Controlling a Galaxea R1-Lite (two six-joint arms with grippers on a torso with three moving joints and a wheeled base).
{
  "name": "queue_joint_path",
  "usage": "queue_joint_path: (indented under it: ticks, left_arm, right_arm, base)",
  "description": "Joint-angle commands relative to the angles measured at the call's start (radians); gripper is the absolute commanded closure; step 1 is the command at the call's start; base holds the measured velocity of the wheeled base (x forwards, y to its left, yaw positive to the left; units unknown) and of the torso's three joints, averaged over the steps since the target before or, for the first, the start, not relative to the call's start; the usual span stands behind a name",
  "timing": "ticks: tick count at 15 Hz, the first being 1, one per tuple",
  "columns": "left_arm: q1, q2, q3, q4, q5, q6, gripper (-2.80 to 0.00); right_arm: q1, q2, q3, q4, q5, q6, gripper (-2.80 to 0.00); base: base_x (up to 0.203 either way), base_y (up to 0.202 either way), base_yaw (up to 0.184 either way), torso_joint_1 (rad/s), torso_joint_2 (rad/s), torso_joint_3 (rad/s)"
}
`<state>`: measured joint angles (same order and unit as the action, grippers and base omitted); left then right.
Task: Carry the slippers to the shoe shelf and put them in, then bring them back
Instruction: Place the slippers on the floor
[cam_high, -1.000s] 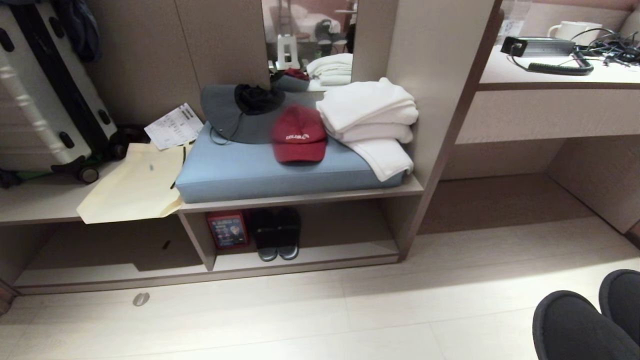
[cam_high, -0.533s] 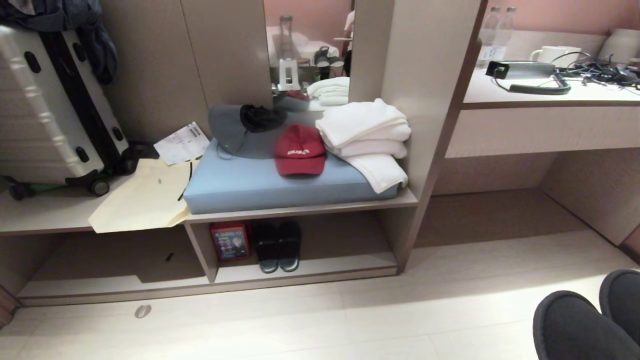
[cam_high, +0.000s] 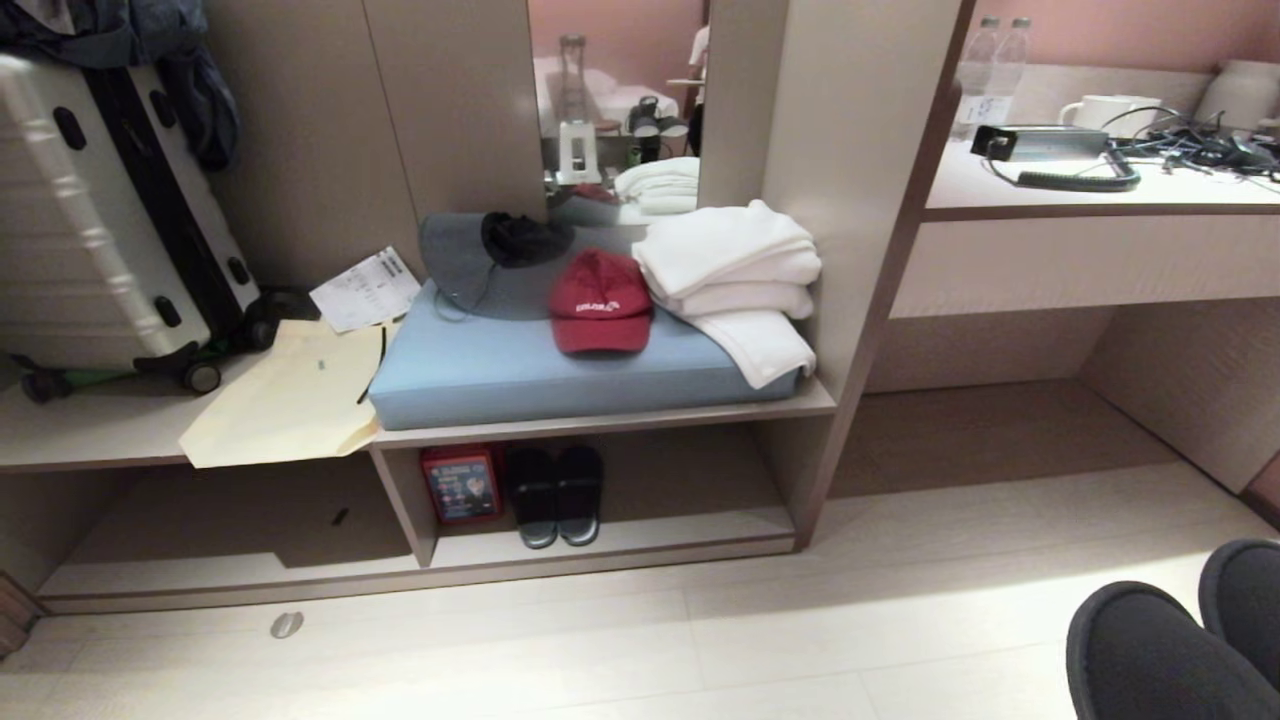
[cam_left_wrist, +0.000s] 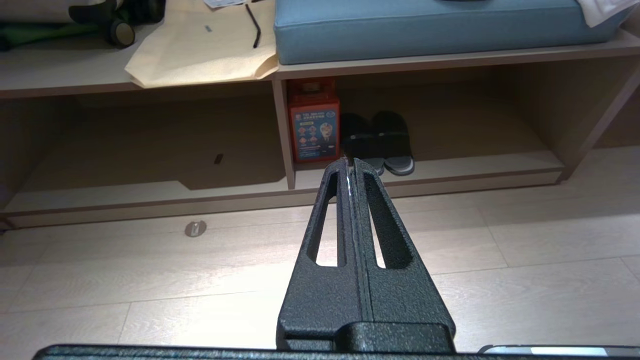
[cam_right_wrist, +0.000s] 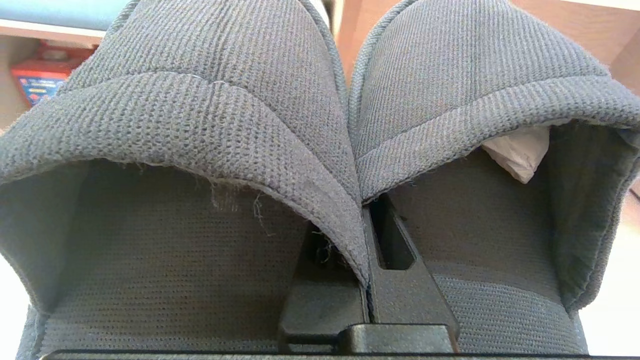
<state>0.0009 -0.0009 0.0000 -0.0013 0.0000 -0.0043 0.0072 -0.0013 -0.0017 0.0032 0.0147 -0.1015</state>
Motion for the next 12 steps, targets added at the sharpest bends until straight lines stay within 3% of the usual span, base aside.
queue_joint_path:
  ticks: [1,3,12]
  left_arm:
    - [-0.001,-0.001,0.000,0.000,0.000,0.000,0.00]
    - [0.001,0.000,0.000,0.000,0.000,0.000,0.00]
    - [0.001,0.001,0.000,0.000,0.000,0.000,0.00]
  right_arm:
    - [0.000,0.001,0.000,0.000,0.001,-0.001,0.00]
    - [0.000,0.001,0.000,0.000,0.001,-0.001,0.00]
    - [0.000,0.001,0.000,0.000,0.001,-0.001,0.00]
  base:
    - [0.000,0.000,0.000,0.000,0.00,0.000]
    - [-0.001,-0.086,0.002,0.003,0.00,0.004]
    - [0.000,-0.196,0.003,0.002,0.00,0.002]
